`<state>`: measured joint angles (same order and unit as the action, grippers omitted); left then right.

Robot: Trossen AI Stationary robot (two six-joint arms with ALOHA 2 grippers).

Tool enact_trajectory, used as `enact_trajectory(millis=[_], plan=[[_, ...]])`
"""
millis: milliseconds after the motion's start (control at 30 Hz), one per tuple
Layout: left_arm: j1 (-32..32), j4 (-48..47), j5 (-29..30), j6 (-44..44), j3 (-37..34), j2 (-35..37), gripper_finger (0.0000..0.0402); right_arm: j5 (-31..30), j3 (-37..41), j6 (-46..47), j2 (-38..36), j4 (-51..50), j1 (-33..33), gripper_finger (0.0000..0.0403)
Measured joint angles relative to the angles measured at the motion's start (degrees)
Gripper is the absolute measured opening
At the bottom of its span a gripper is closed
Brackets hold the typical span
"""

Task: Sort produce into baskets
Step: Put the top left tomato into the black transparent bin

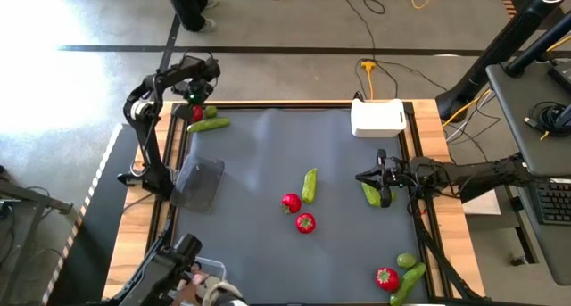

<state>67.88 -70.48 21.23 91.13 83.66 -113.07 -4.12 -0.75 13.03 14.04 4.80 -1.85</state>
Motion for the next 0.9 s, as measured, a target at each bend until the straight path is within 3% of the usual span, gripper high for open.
enact_trajectory(millis=[267,567,767,900], plan=[[-0.6,-0.5,-0.1,-3.4,1.3,2.2,0.0292,0.0,0.0,0.0,0.0,0.0,0.0,0.0013],[-3.5,-9.2,1.6,-6.8,5.0,7.3,0.0291,0.0,0.0,0.0,0.0,0.0,0.0,0.0013],[-7.4,-14.5,2.4,-7.3,5.6,13.5,0.0291,0.0,0.0,0.0,0.0,0.0,0.0,0.0013],[-10.3,-14.6,2.9,-14.5,5.5,18.3,0.0291,0.4,0.0,0.0,0.0,0.0,0.0,0.0013]])
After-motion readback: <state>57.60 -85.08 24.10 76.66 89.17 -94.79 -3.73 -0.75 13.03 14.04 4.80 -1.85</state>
